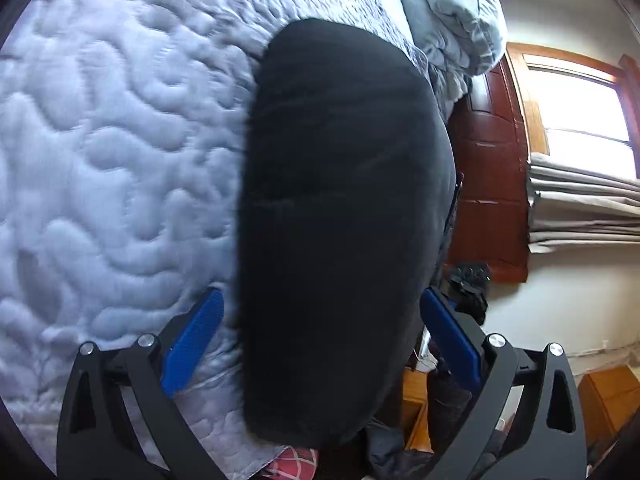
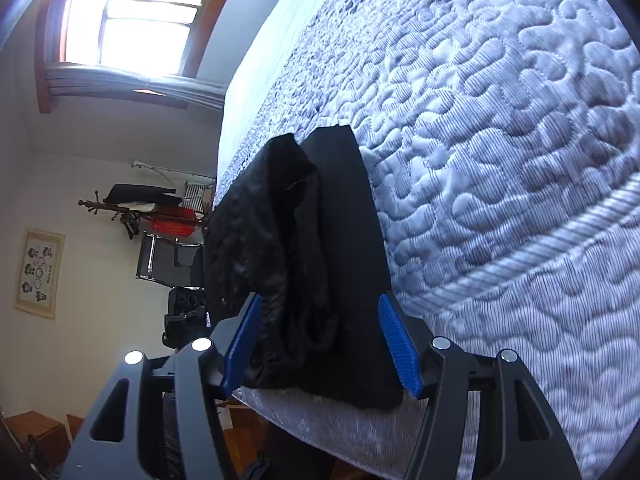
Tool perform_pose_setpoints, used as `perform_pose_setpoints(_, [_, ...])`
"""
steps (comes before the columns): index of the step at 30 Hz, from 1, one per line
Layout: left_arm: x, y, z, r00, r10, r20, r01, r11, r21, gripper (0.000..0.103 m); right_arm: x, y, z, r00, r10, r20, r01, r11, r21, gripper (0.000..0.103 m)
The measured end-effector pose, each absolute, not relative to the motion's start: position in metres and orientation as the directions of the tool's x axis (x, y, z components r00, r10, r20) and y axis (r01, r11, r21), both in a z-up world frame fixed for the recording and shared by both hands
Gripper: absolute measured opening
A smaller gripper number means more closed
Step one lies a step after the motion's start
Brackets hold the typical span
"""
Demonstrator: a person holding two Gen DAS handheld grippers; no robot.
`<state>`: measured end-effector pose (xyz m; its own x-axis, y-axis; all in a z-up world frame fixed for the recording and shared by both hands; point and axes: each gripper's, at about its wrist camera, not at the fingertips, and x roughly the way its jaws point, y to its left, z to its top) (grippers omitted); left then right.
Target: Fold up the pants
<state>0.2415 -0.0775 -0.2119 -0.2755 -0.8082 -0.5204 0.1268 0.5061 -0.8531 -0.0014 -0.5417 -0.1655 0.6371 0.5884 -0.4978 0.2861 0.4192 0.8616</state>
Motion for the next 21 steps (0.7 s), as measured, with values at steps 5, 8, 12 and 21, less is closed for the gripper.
perform_pose_setpoints(5, [0.245, -0.096, -0.215, -0.330, -0.816, -0.475, 0.133, 0.459, -0.879, 0.100, 0.015, -0.547, -0.176, 0.623, 0.620, -0.478, 0.267, 0.406, 0.874, 0.070])
perform_pose_setpoints(8, [0.244, -0.110, -0.216, -0.369, -0.791, -0.487, 0.152, 0.466, -0.872, 0.100, 0.023, -0.553, -0.183, 0.621, 0.648, -0.442, 0.239, 0.380, 0.893, 0.076])
perform_pose_setpoints(12, [0.245, -0.124, -0.216, -0.397, -0.768, -0.502, 0.152, 0.484, -0.862, 0.100, 0.031, -0.560, -0.190, 0.607, 0.681, -0.410, 0.207, 0.363, 0.909, 0.079])
perform_pose_setpoints(21, [0.244, -0.145, -0.215, -0.446, -0.739, -0.505, 0.145, 0.497, -0.856, 0.100, 0.054, -0.561, -0.216, 0.503, 0.768, -0.397, 0.161, 0.367, 0.916, 0.091])
